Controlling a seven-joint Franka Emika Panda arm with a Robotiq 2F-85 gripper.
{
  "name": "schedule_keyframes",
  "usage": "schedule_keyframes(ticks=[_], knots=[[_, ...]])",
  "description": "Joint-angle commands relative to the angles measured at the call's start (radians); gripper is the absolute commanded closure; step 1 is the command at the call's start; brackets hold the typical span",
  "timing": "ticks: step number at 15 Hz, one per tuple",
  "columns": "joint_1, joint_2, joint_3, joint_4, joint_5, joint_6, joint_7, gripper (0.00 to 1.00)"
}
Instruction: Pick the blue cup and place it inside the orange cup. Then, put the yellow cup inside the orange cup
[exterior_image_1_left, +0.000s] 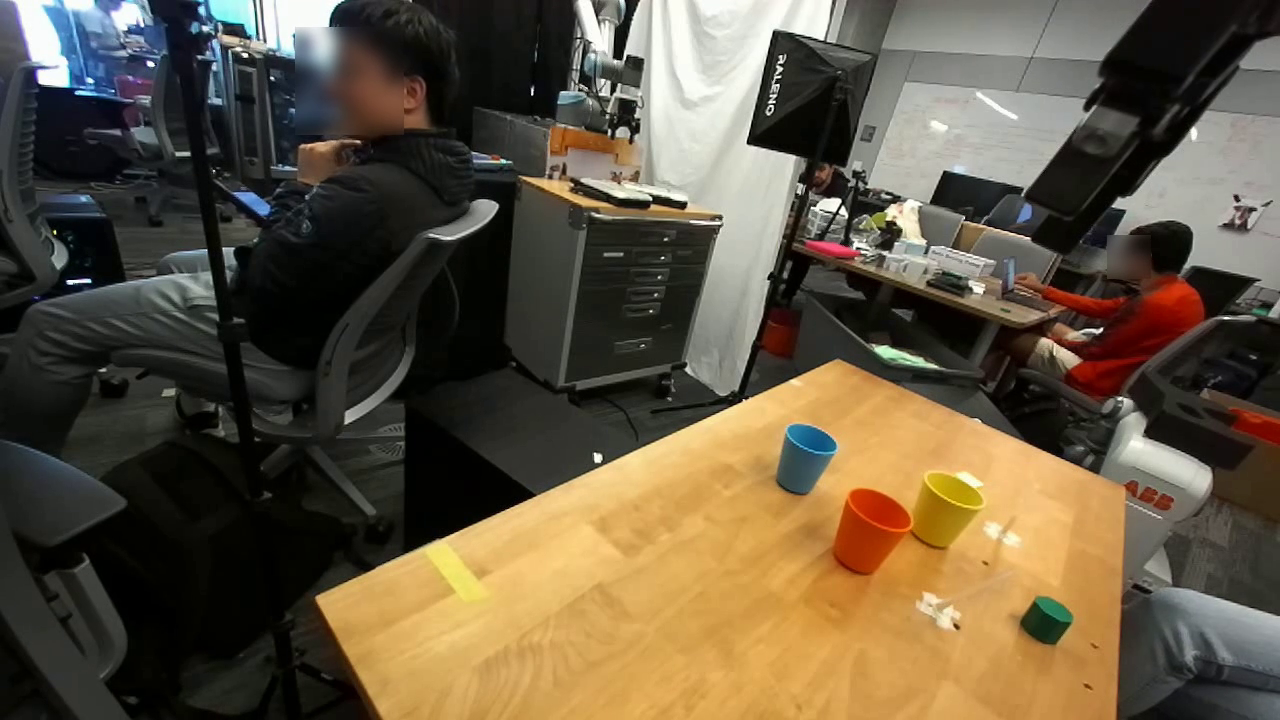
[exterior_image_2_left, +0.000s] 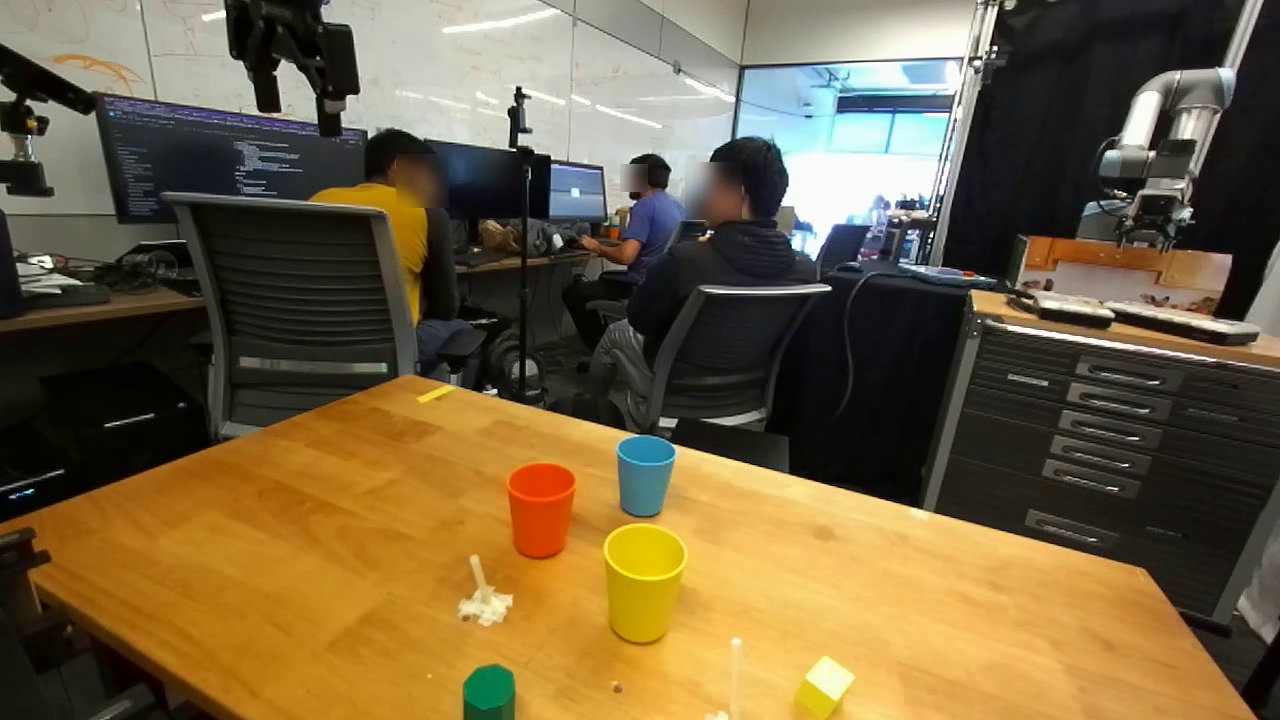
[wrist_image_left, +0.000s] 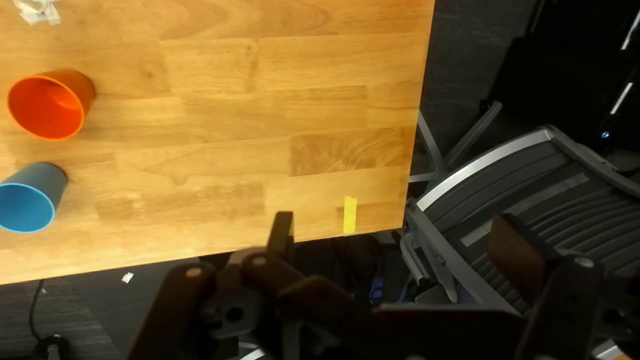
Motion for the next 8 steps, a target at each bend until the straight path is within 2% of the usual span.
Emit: schedule_keyframes(ticks=[1, 4, 8], knots=[[-0.008, 0.0, 0.008, 0.002, 0.002, -0.003, -0.001, 0.0], [-0.006, -0.009, 0.013, -0.015, 0.006, 0.042, 0.003, 0.0], [-0.035, -0.005, 0.018, -0.024, -0.051, 0.119, 0.055, 0.0]])
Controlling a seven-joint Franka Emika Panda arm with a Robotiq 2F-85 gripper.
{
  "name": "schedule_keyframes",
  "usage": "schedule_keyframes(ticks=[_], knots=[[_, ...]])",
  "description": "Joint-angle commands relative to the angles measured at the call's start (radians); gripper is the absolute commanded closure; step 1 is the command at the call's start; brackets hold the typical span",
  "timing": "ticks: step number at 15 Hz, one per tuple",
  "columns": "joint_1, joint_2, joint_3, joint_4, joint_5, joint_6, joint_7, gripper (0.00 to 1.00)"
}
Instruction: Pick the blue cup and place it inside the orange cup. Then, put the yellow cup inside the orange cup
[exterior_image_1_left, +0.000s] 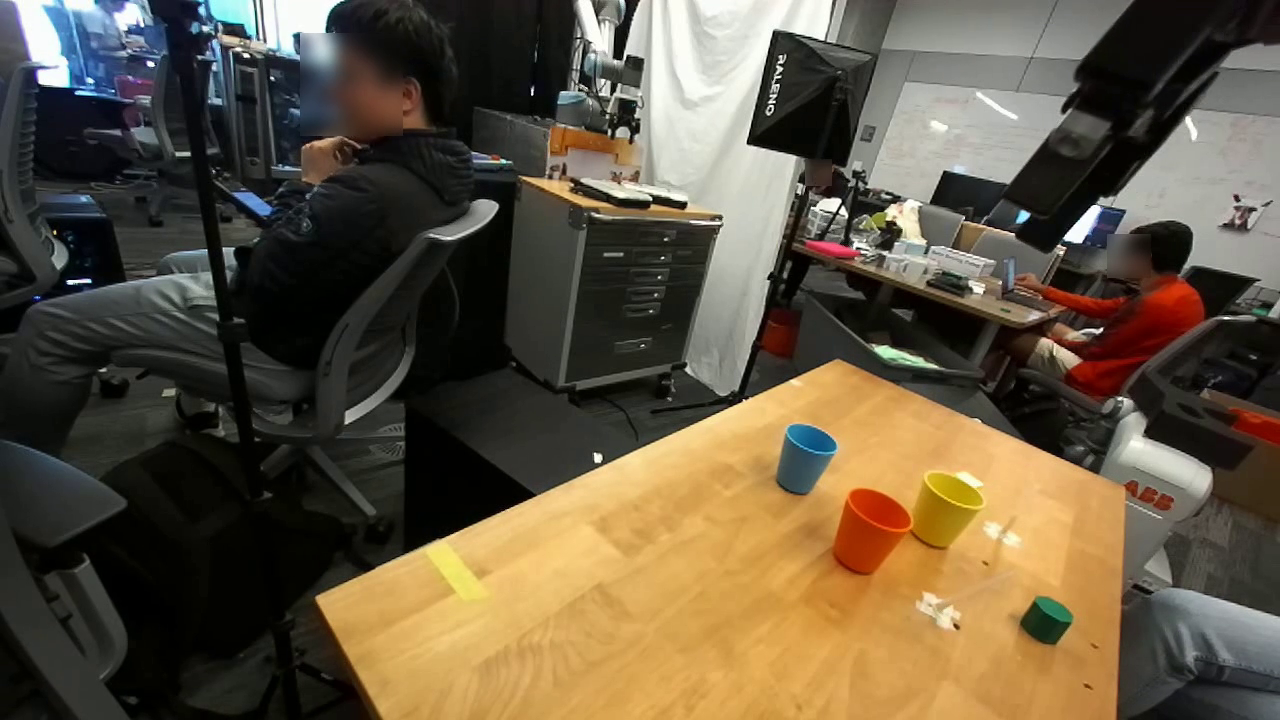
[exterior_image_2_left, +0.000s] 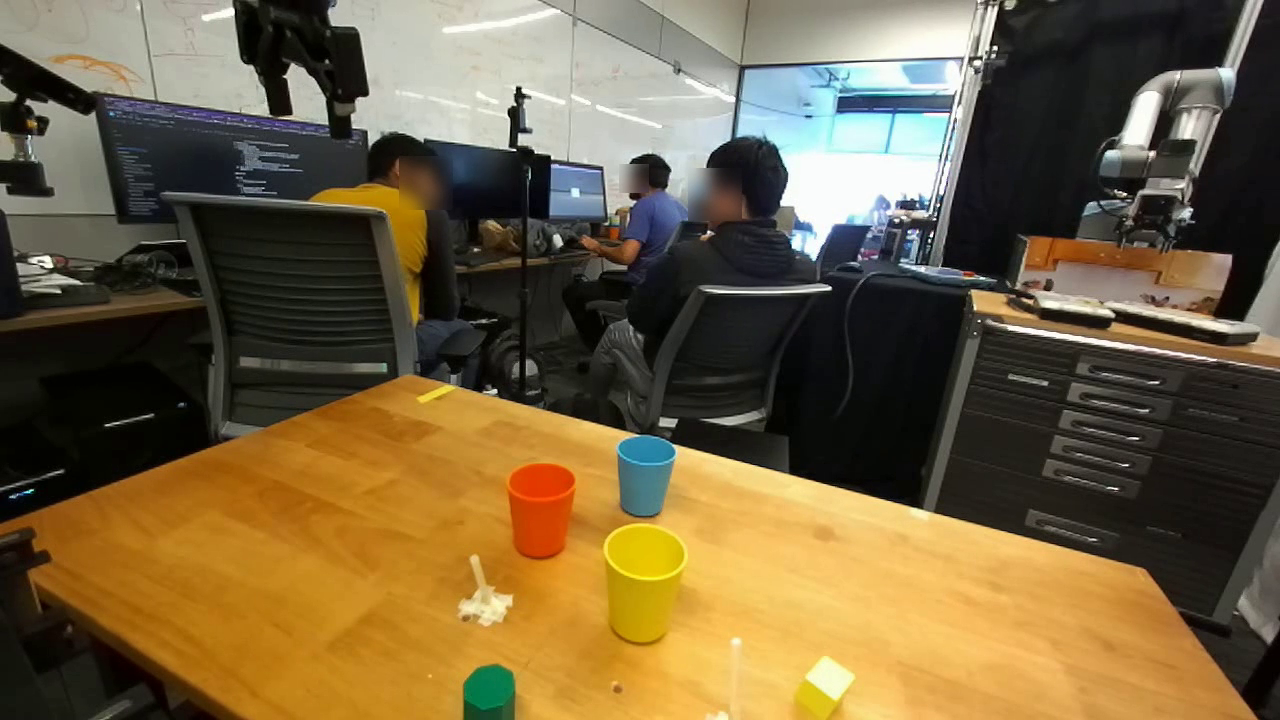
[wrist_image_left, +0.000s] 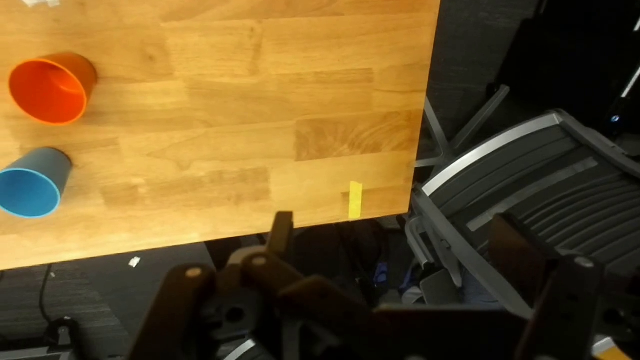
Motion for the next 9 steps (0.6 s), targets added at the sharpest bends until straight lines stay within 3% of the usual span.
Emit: schedule_keyframes(ticks=[1, 9], knots=[[-0.041, -0.007, 0.011, -0.009, -0.053, 0.076, 0.06, 0.0], [-0.153, 0.074, -0.063, 0.051, -0.09, 0.107, 0.073, 0.0]])
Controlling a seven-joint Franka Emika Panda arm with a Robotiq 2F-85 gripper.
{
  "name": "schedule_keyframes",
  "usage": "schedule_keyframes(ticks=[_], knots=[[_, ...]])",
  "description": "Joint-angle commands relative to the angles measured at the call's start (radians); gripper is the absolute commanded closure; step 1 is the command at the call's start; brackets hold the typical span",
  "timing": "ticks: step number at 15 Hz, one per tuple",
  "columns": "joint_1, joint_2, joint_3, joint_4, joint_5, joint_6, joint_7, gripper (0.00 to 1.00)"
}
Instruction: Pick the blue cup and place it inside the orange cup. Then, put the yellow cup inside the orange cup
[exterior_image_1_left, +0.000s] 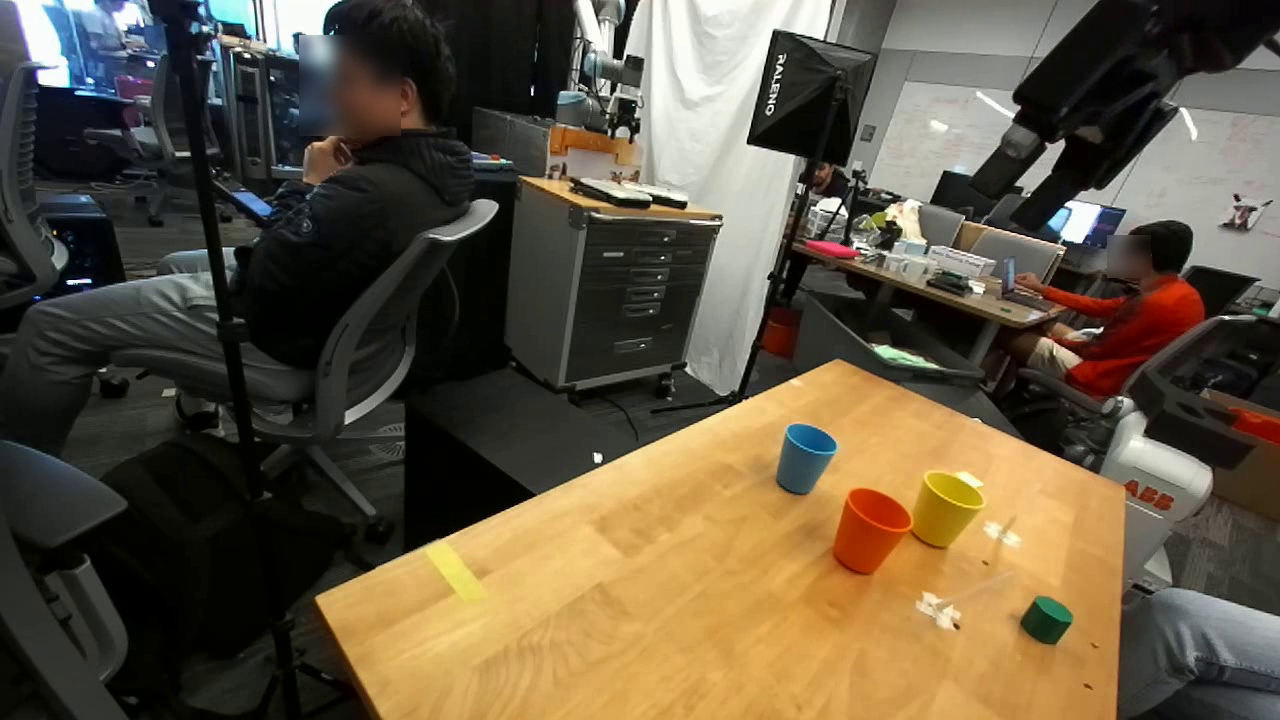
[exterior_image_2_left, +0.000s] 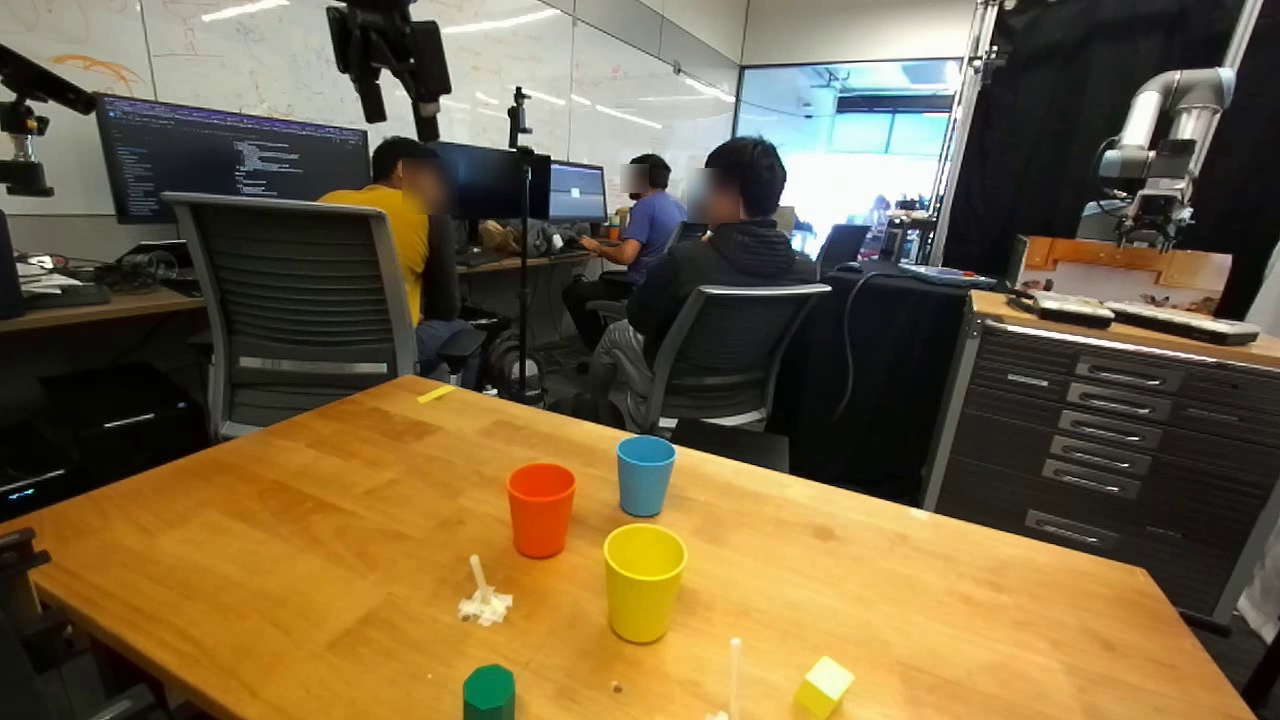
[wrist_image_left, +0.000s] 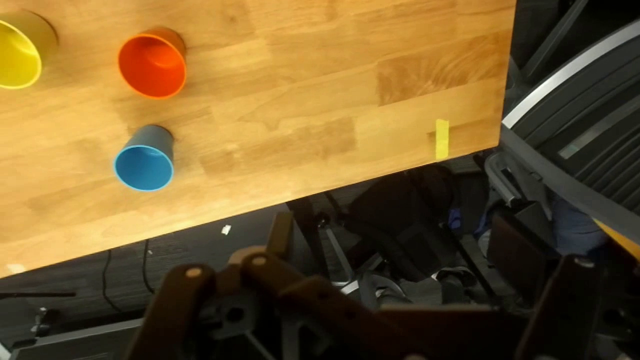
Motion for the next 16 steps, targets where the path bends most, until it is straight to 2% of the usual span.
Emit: schedule_keyframes(ticks=[1, 8, 16], knots=[[-0.04, 0.07, -0.037, 0.057, -0.021, 0.028, 0.012, 0.0], [-0.086, 0.235, -0.094, 0.129, -0.004, 0.137, -0.018, 0.0], [-0.1, 0.42, -0.095, 0.236, 0.005, 0.187, -0.052, 0.0]])
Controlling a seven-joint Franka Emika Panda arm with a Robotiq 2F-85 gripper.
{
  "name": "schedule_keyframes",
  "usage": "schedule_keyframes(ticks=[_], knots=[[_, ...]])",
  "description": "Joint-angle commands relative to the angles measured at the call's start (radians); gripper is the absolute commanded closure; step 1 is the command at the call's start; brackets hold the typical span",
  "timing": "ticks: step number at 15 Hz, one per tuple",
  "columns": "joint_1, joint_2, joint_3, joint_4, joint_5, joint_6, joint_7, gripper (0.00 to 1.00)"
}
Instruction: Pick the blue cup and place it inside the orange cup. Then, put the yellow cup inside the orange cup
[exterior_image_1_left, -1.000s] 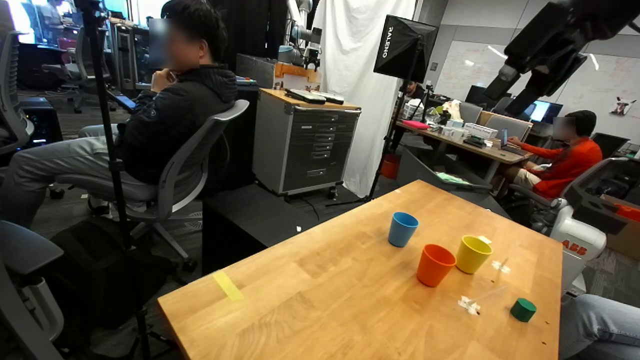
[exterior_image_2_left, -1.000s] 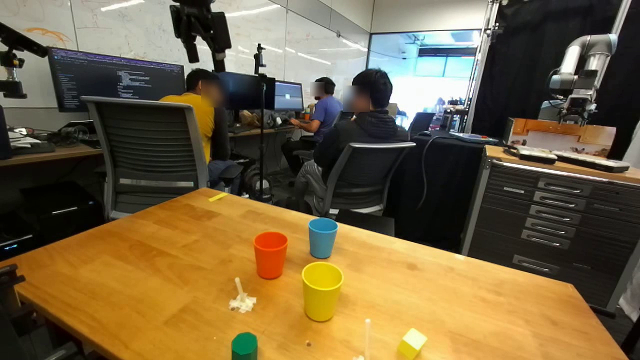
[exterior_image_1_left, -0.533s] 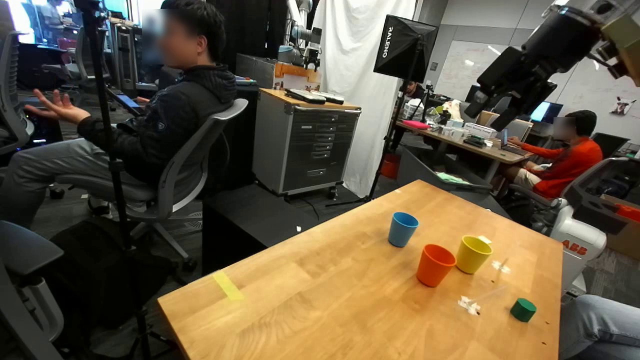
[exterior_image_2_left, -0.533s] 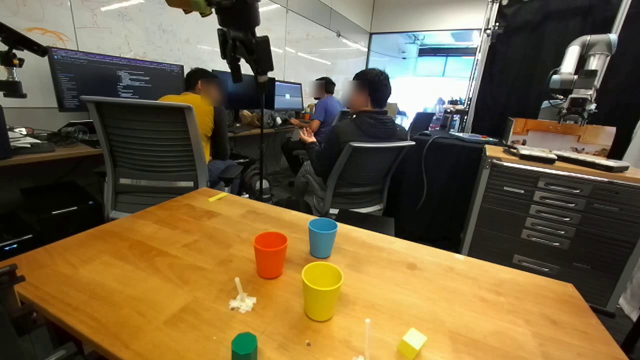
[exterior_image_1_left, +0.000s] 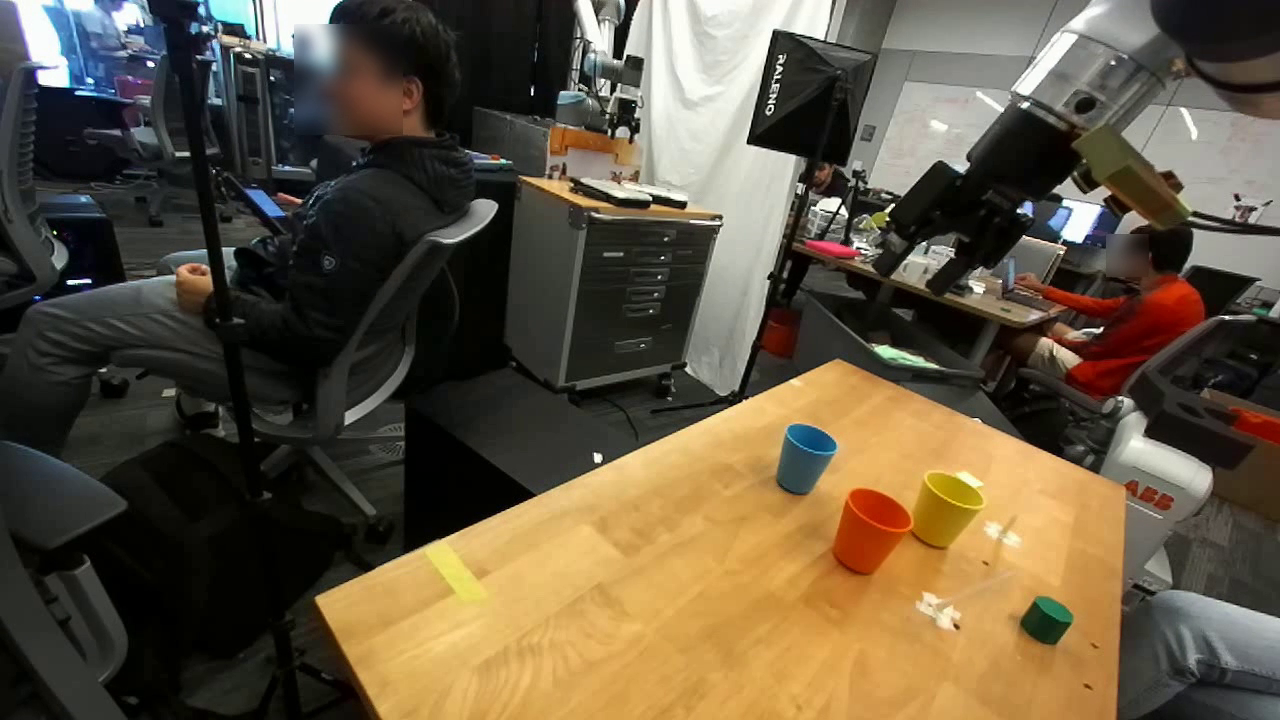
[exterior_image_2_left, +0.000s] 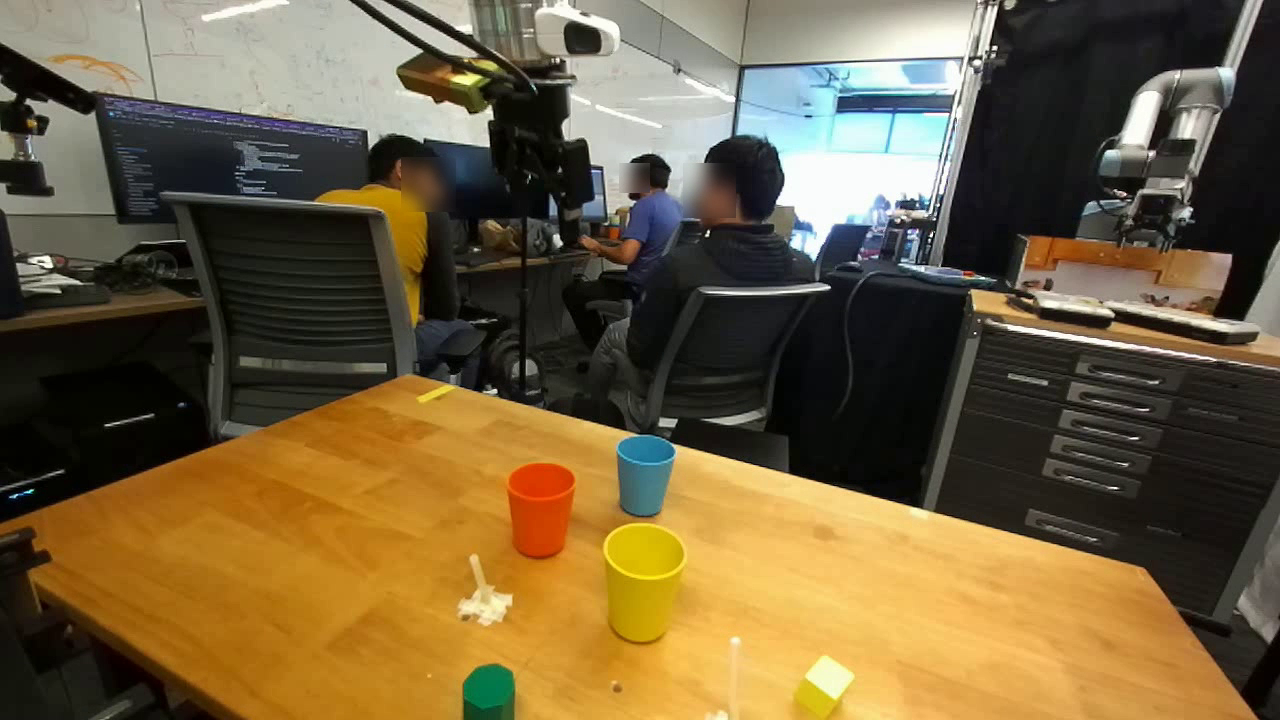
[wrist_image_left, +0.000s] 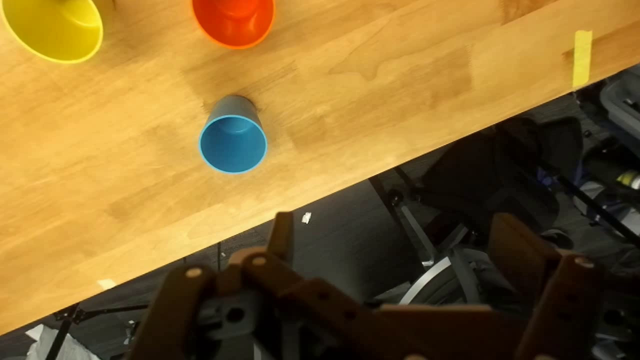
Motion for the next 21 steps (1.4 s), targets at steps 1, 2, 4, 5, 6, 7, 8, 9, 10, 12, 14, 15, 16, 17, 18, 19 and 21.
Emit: schedule_keyframes(ticks=[1, 2, 4, 5, 6, 7, 8, 9, 10, 12, 14, 15, 16, 17, 18, 19, 21], knots=[[-0.009, 0.094, 0.001, 0.087, 0.008, 0.005, -0.03, 0.0], [-0.011, 0.113, 0.002, 0.1, 0.006, 0.0, -0.03, 0.0], [-0.018, 0.148, -0.001, 0.129, 0.001, -0.009, -0.033, 0.0], [-0.022, 0.163, -0.002, 0.137, 0.0, -0.004, -0.032, 0.0], [-0.024, 0.179, -0.003, 0.149, -0.004, -0.001, -0.027, 0.0], [-0.035, 0.192, -0.004, 0.166, 0.002, -0.007, -0.039, 0.0], [-0.042, 0.207, -0.003, 0.181, 0.006, -0.013, -0.046, 0.0], [-0.045, 0.222, 0.0, 0.188, 0.007, -0.006, -0.046, 0.0], [-0.052, 0.234, -0.001, 0.202, 0.005, -0.01, -0.053, 0.0], [-0.061, 0.261, 0.003, 0.223, 0.008, -0.004, -0.065, 0.0], [-0.065, 0.287, 0.004, 0.248, 0.005, -0.009, -0.068, 0.0], [-0.066, 0.304, 0.004, 0.263, 0.003, -0.011, -0.065, 0.0], [-0.066, 0.319, 0.003, 0.279, 0.0, -0.015, -0.062, 0.0], [-0.069, 0.334, 0.002, 0.298, 0.0, -0.021, -0.062, 0.0], [-0.071, 0.35, 0.002, 0.315, 0.0, -0.025, -0.062, 0.0], [-0.073, 0.366, 0.004, 0.338, 0.0, -0.034, -0.064, 0.0], [-0.083, 0.399, 0.008, 0.376, 0.006, -0.037, -0.075, 0.0]])
